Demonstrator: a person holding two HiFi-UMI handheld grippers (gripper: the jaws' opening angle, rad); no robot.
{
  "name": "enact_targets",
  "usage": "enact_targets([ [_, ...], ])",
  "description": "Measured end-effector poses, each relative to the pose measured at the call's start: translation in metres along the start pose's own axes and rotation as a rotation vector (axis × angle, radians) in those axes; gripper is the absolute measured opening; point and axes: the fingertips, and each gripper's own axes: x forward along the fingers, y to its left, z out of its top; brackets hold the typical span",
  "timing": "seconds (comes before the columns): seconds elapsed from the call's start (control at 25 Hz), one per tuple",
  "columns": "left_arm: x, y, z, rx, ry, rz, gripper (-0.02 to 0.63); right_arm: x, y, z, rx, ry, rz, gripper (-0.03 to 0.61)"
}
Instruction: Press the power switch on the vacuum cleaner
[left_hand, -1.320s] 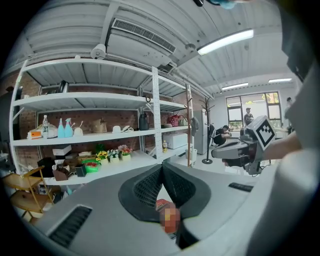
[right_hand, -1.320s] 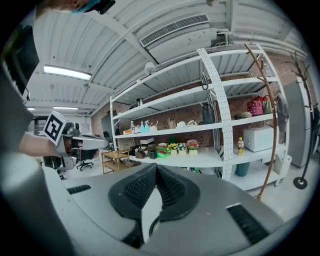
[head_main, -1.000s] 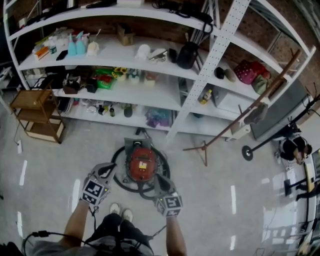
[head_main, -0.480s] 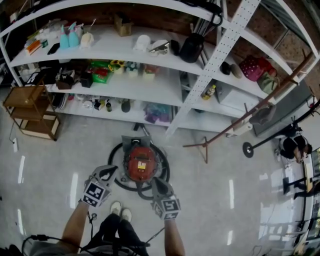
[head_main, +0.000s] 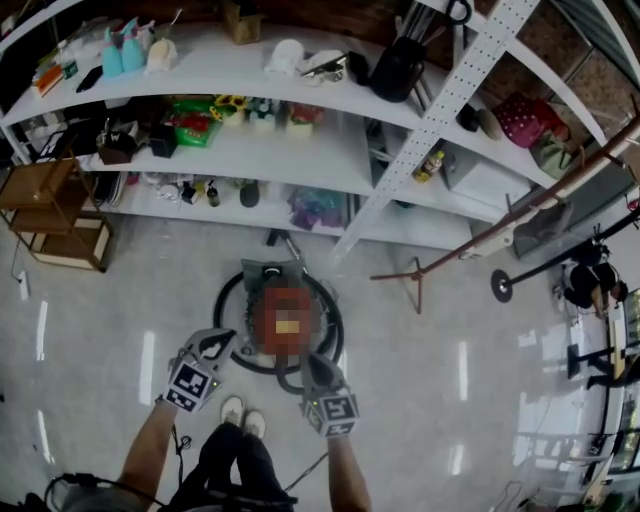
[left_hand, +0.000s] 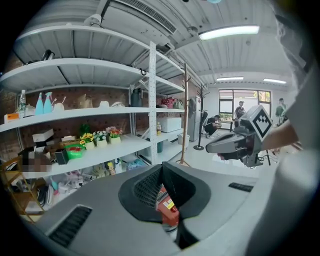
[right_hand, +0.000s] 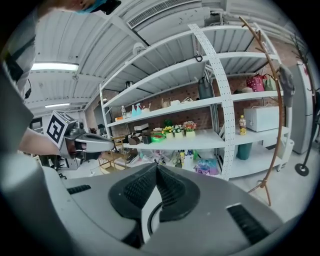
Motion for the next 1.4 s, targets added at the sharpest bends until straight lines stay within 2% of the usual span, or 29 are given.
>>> enact_targets([
  [0.88, 0.063, 0.024, -0.108, -0.046, 0.067, -0.022, 0.006, 0.076, -0.024, -0.11, 0.042, 0.093, 0.013, 0.012],
  [1.08, 0.076, 0.025, -0.125, -0.088, 0.063, -0.008, 0.006, 0.089, -0.034, -0.136, 0.042, 0.111, 0.012, 0.012],
  [1.4, 0.092, 0.031, -0.163, -0.078, 0.083, -0.01, 0.006, 0.111, -0.042, -0.173, 0.047, 0.12, 0.027, 0.012],
])
